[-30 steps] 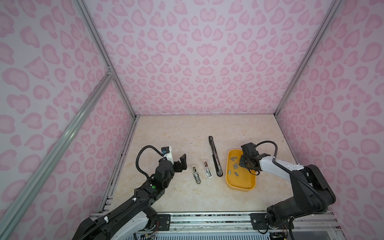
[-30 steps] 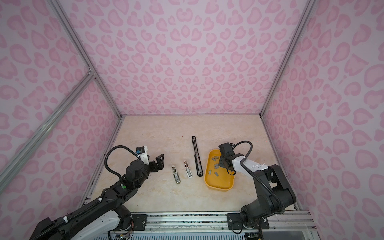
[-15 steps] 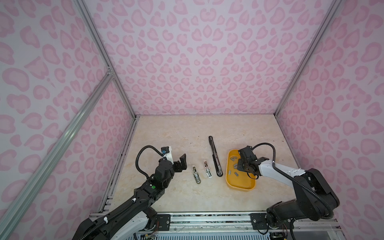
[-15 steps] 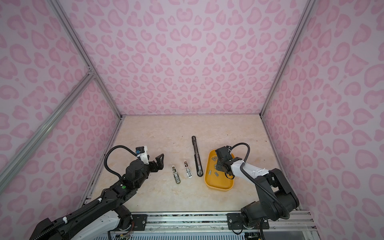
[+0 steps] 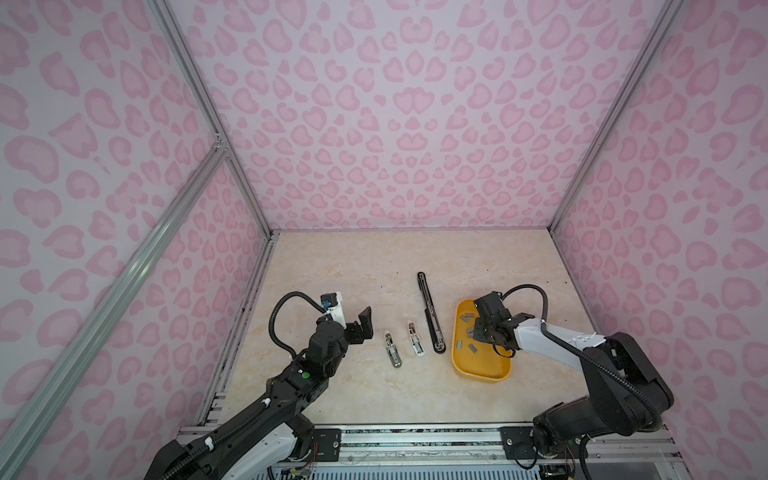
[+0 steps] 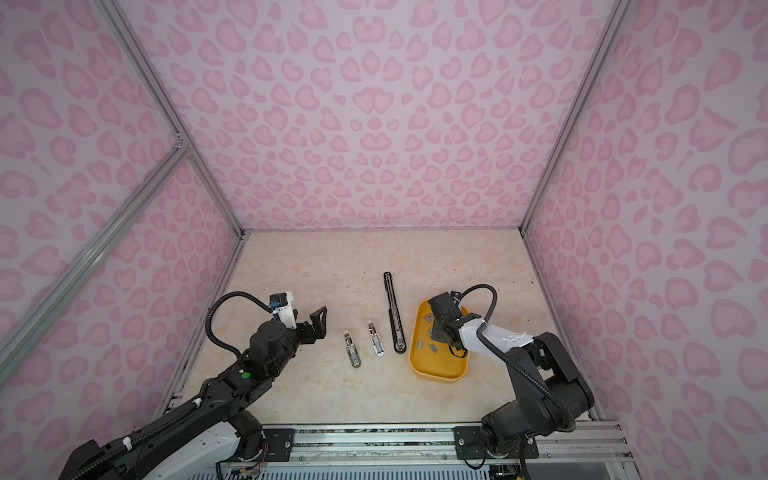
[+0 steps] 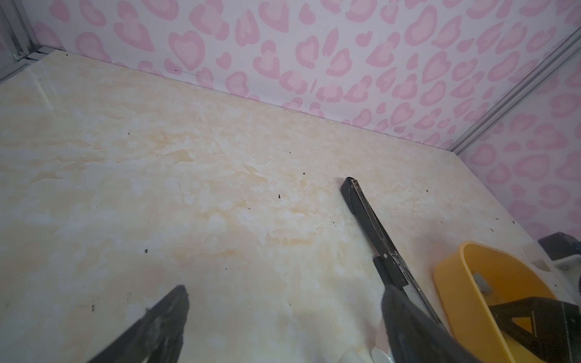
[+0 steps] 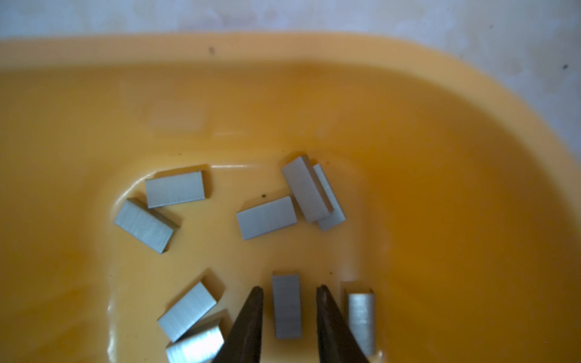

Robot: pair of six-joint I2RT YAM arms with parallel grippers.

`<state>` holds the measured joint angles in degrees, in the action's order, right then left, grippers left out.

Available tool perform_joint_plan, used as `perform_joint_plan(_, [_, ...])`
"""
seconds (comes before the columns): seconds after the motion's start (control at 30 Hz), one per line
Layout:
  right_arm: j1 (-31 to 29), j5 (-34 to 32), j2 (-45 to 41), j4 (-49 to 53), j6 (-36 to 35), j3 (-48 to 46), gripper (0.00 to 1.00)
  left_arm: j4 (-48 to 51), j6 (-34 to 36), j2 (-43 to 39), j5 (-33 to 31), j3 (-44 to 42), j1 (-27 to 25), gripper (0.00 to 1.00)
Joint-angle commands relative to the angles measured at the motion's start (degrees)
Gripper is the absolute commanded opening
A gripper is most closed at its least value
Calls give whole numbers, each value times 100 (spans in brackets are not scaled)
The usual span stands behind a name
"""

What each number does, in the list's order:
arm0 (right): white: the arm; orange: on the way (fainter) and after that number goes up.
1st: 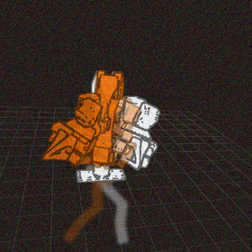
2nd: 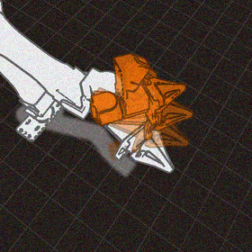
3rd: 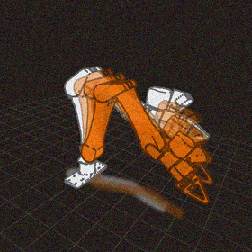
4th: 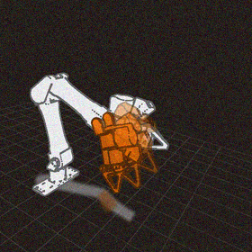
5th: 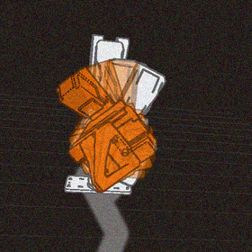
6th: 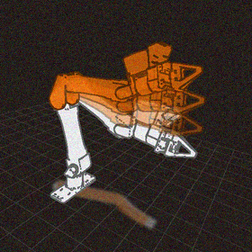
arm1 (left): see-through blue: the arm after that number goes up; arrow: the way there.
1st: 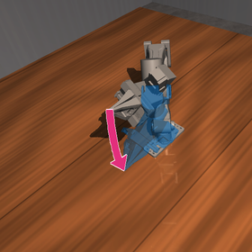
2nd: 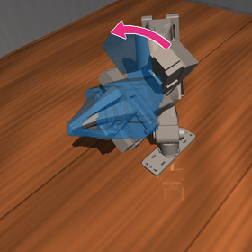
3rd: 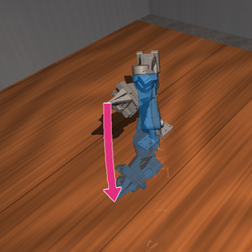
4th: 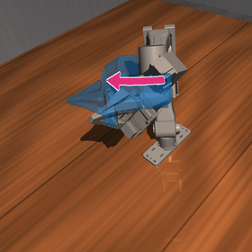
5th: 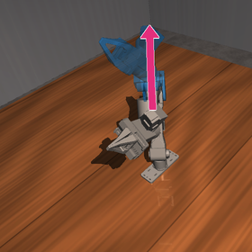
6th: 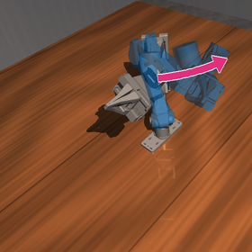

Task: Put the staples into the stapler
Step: 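Lift the grey staple strip out of the yellow tray with the right gripper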

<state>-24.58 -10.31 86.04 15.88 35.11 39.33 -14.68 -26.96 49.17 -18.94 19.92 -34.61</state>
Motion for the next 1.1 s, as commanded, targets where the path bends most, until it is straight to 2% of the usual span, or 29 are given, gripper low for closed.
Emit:
perform_joint_plan(0.0, [9,-120,115,127,-32,61,26,-26,-37,-17,-42,55,0,97])
perform_joint_plan(0.37, [40,-59,253,132,-57,100,22,-18,-46,-96,-66,21,5,97])
perform_joint_plan(0.63, [39,-59,249,165,-41,110,15,-17,-61,-103,-49,21,-1,97])
perform_joint_plan(1.07, [32,-106,-159,128,13,-43,12,9,-71,-100,-180,22,4,96])
